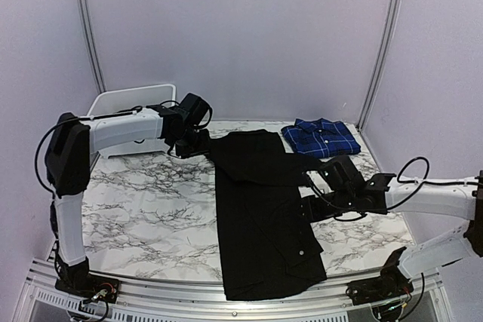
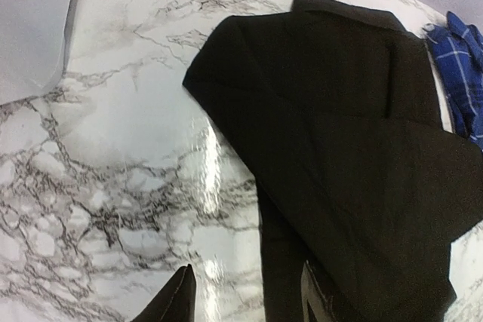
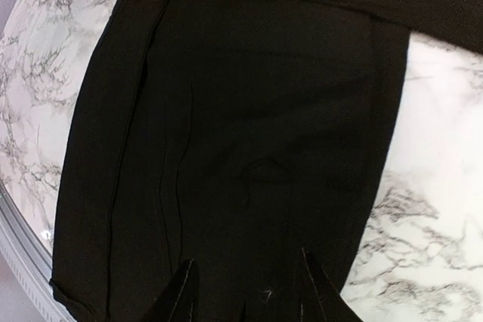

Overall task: Fold and stack the long sleeve shirts
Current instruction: Fold the 1/3-folded shirt at the center of the board.

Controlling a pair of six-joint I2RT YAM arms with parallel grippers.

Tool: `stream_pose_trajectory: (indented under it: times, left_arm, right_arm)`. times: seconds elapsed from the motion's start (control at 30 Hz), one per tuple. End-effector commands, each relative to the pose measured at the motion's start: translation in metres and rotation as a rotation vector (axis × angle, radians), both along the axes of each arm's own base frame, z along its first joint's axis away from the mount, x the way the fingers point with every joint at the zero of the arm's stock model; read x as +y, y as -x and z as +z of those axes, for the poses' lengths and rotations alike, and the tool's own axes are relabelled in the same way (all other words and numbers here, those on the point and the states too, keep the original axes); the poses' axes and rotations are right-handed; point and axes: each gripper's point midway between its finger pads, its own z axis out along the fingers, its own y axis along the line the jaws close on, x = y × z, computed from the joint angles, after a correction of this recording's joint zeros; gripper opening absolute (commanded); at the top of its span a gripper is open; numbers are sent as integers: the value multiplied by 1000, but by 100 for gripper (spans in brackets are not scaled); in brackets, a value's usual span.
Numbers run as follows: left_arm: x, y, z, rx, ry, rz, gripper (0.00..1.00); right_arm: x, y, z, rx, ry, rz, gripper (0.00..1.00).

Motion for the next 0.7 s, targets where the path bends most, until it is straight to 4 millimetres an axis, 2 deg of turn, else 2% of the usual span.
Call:
stream_pose_trajectory:
  times: [0.0,0.1,0.2,0.37,0.57,0.67]
  left_arm:
    - [0,-51,-13,-37,-26,-24,50]
    - [0,-73,-28,-28,-21,-23,50]
    - [-1,-84,-44,-16,-29,-28,50]
    - [-4,-90,-68,6,-43,-33,55]
    - [-8,-98,-86,12,-46,-19,58]
    - [-10,-101,-91,13,-40,-15,59]
  right_arm:
    - [5,12,-5,-8,21,-21,36]
    - [0,18,-17,17,53,-22,36]
    - [-4,27,-23,45,73,-27,37]
    - [-10,49,-28,76,114,-25,41]
    - [-39,65,-45,111,176,-100,45]
    - [-49,68,-45,106,174,-137,47]
